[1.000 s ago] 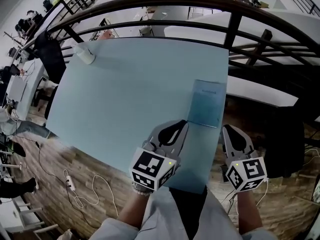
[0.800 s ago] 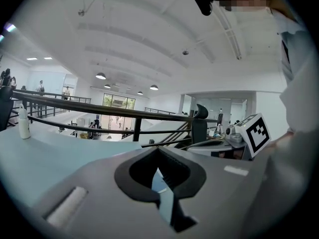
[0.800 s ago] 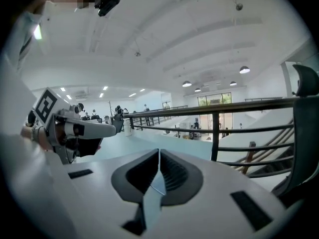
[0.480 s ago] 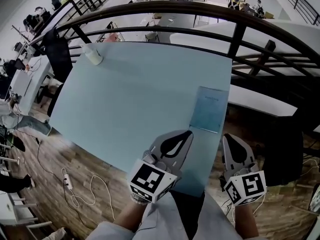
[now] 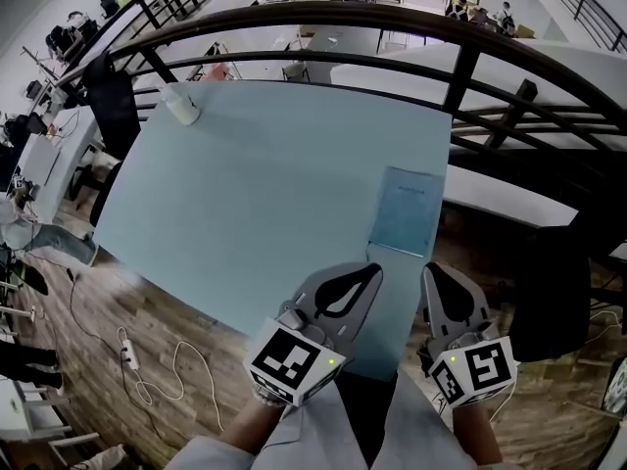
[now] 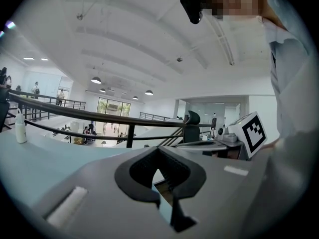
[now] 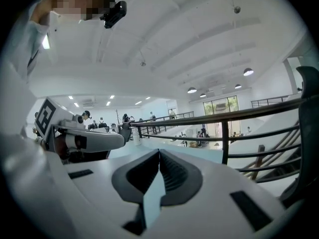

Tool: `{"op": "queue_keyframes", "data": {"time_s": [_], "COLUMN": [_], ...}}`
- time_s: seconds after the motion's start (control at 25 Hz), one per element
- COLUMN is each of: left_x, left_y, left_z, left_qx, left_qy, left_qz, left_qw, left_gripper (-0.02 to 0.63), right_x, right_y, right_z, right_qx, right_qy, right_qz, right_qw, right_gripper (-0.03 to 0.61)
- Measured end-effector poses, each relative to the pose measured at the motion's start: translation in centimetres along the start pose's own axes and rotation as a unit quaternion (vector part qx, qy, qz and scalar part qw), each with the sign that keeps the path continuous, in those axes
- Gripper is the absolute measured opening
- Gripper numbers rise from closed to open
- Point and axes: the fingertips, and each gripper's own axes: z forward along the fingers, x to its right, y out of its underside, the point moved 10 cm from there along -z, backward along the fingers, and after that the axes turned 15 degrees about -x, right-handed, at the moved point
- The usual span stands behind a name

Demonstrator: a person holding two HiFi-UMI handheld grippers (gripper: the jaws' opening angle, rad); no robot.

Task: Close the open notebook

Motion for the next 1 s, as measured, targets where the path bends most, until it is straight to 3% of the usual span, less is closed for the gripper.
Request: {"op": "queue_keyframes", "data": {"time_s": [0.2, 0.4, 1.0], "left_x": [-0.04, -0.08, -0.08], "left_y": [-0.37, 0.08, 0.17], "left_z": [-0.18, 0.06, -0.27], "left_qx": [0.000, 0.008, 0.003], "left_qy": [0.003, 0.007, 0.006], "left_qz": [-0.014, 0.014, -0.001], "left_qw": [0.9999, 0.9998, 1.0000], "left_gripper": [0.005, 0.005, 0.005], "right_x": [-0.31, -0.51, -0.93], "right_y": [-0.08, 0.11, 0.03], "right_z": [0.14, 0.01, 0.09], "right_qx": [-0.005, -0.008, -0.010], "right_qy": [-0.002, -0.002, -0.003], "right_qz": [-0.003, -0.003, -0.012], "right_qw": [1.000, 1.000, 1.000], "right_gripper": [0.002, 0.002, 0.002]}}
